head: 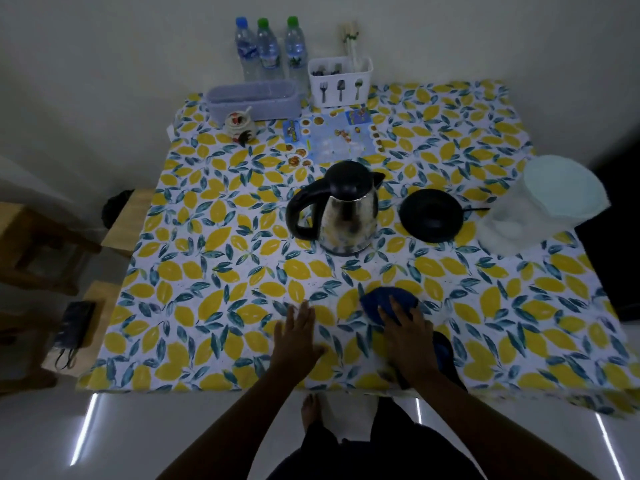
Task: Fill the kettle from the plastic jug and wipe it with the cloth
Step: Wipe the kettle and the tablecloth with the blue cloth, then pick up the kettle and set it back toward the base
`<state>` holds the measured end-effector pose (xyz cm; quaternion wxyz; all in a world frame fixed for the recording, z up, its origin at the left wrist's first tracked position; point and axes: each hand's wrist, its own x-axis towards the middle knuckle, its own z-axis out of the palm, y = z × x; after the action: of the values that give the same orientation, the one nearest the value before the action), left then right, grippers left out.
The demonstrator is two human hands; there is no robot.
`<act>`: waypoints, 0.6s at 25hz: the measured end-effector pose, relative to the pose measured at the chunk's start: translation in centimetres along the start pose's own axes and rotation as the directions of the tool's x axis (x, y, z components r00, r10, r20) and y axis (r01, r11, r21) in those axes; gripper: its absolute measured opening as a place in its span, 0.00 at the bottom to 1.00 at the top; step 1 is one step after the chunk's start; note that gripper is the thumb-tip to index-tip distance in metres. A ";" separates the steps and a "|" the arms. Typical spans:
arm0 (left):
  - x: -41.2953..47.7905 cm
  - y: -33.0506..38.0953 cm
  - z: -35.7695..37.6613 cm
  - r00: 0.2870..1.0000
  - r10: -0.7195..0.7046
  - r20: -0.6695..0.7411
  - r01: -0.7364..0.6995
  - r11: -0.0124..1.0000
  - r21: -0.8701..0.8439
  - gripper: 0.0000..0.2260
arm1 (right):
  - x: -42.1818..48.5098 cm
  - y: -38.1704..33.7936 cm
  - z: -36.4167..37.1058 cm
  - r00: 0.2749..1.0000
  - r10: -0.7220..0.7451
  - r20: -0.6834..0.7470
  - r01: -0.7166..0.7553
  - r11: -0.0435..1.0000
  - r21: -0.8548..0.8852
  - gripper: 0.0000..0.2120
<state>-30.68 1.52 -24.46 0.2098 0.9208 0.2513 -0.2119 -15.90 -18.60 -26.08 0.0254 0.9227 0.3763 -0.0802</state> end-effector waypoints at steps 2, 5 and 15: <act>0.9 2.8 -0.3 0.994 0.105 0.001 -0.105 0.994 -0.005 0.37 | -0.6 3.8 -1.2 0.988 0.137 -0.070 -0.133 0.989 0.057 0.29; 3.2 8.1 -1.0 0.972 0.234 0.011 -0.234 0.972 -0.022 0.36 | -0.6 8.2 -1.8 0.956 0.277 -0.091 -0.268 0.958 0.106 0.28; 6.5 12.7 -1.7 0.958 0.249 -0.139 -0.235 0.966 0.111 0.32 | 1.2 10.6 -1.5 0.986 0.164 -0.006 -0.159 0.965 0.208 0.33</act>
<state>-18.09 -5.23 -22.75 0.1712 0.9669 0.1417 -0.1253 -7.50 -25.22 -24.91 -0.0687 0.9487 0.2898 -0.1060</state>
